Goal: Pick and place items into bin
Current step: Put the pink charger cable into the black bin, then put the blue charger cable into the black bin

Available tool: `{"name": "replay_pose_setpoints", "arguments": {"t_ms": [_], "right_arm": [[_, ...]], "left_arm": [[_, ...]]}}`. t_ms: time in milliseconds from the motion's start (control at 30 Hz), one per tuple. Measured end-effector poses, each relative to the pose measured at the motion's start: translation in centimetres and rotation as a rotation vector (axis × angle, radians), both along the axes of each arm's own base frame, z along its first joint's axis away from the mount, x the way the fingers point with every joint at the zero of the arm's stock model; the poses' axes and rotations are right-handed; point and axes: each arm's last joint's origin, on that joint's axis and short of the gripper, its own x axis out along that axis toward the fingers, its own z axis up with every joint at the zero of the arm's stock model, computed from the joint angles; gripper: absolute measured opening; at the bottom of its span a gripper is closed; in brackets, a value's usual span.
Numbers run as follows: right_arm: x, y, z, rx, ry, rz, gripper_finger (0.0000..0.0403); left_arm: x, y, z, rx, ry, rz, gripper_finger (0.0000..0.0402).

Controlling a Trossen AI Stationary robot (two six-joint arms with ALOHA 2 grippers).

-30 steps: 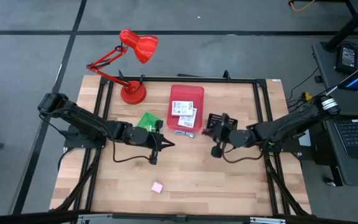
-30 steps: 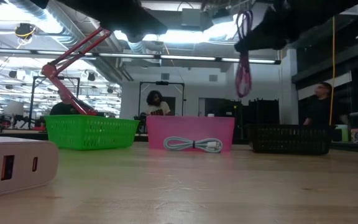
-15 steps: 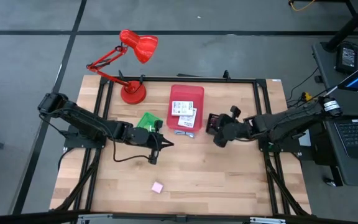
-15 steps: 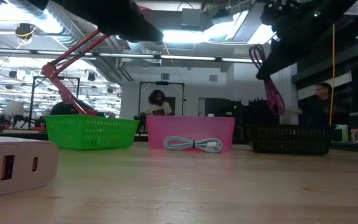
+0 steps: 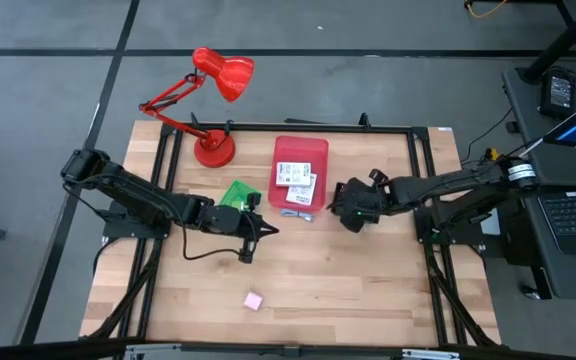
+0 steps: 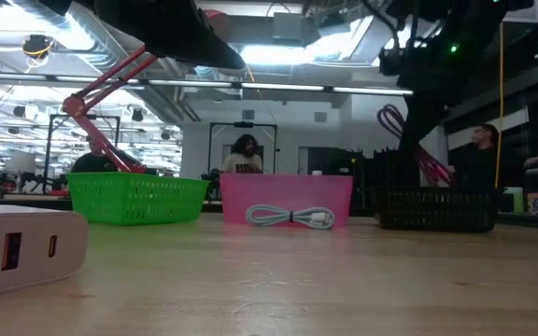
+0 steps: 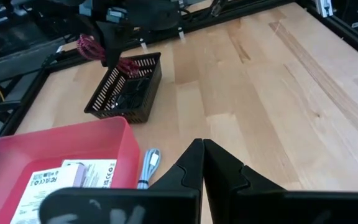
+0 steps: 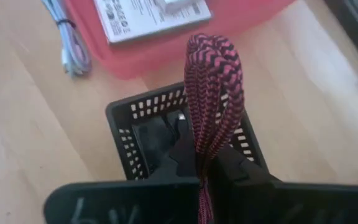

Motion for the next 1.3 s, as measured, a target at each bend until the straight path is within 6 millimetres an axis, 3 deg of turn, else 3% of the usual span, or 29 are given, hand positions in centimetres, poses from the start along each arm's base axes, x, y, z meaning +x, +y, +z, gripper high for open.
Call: {"name": "replay_pose_setpoints", "arguments": {"t_ms": [367,967,1300], "right_arm": [[0.7,-1.2,-1.9,0.044,0.101,-0.04,0.0003],[0.6,-1.4,-1.9,0.034,0.124,-0.017,0.0089],[0.9,-1.1,-0.5,-0.007,0.036,0.106,0.0099]], "left_arm": [[-0.1,0.0,-0.2,-0.021,0.016,0.012,0.0003],[-0.1,0.0,-0.2,-0.021,0.016,0.011,0.0003],[-0.1,0.0,-0.3,-0.014,0.029,0.01,0.0003]]}}
